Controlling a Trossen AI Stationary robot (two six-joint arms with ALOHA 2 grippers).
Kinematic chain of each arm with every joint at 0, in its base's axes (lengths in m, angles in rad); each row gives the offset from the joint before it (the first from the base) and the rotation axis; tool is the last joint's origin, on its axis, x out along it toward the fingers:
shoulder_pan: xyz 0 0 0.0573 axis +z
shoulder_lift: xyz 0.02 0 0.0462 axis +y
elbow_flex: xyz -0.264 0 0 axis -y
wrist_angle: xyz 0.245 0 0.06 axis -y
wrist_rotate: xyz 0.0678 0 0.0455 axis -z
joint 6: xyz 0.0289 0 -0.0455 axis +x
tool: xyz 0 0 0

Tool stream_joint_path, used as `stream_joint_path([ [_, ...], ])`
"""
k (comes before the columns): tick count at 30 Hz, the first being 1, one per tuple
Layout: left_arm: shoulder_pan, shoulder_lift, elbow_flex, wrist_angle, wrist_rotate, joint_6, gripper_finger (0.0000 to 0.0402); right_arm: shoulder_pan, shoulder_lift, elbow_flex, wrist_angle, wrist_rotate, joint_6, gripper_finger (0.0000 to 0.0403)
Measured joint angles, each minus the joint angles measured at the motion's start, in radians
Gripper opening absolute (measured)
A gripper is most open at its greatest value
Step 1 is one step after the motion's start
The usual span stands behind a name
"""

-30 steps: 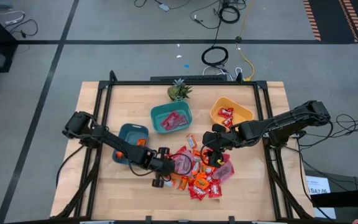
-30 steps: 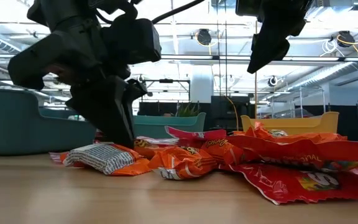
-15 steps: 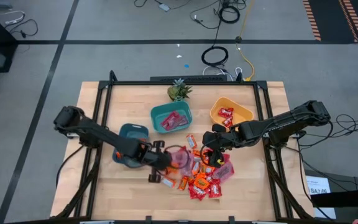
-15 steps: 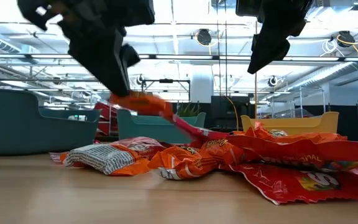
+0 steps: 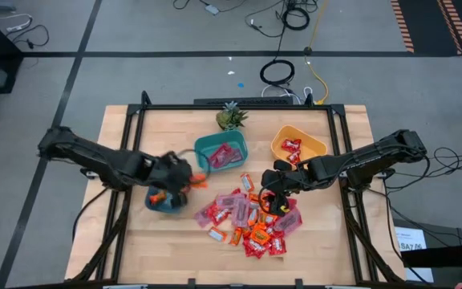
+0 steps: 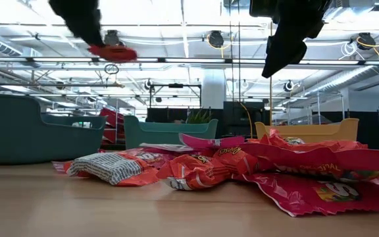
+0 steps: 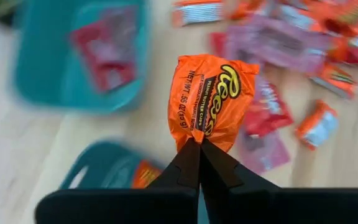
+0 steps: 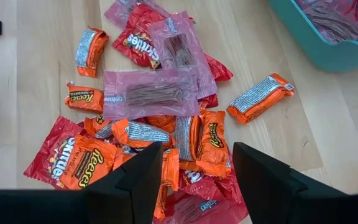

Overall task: Sort candy
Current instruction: Put the orange chocolate into the blue bin

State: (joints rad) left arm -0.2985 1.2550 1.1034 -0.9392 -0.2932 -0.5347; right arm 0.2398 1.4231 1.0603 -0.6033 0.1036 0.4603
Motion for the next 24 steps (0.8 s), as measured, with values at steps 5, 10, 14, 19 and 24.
stream_joint_path([
  [5, -0.011, -0.115, 0.0, -0.224, -0.042, -0.288, 0.0008, 0.0, 0.0, 0.0, 0.0, 0.0, 0.0, 0.0187],
  [10, -0.033, -0.177, 0.0, -0.414, -0.064, -0.632, 0.0008, 0.0, 0.0, 0.0, -0.001, 0.0, 0.0, 0.0187],
  [14, -0.045, -0.186, -0.001, -0.452, -0.059, -0.747, 0.0008, 0.0, 0.0, 0.0, -0.001, 0.0, 0.0, 0.0187],
  [19, -0.047, -0.182, -0.001, -0.453, -0.053, -0.767, 0.0008, 0.0, 0.0, 0.0, -0.001, 0.001, -0.003, 0.0187],
  [24, -0.047, -0.181, -0.001, -0.453, -0.034, -0.768, 0.0014, 0.0, 0.0, 0.0, -0.002, 0.001, -0.003, 0.0187],
])
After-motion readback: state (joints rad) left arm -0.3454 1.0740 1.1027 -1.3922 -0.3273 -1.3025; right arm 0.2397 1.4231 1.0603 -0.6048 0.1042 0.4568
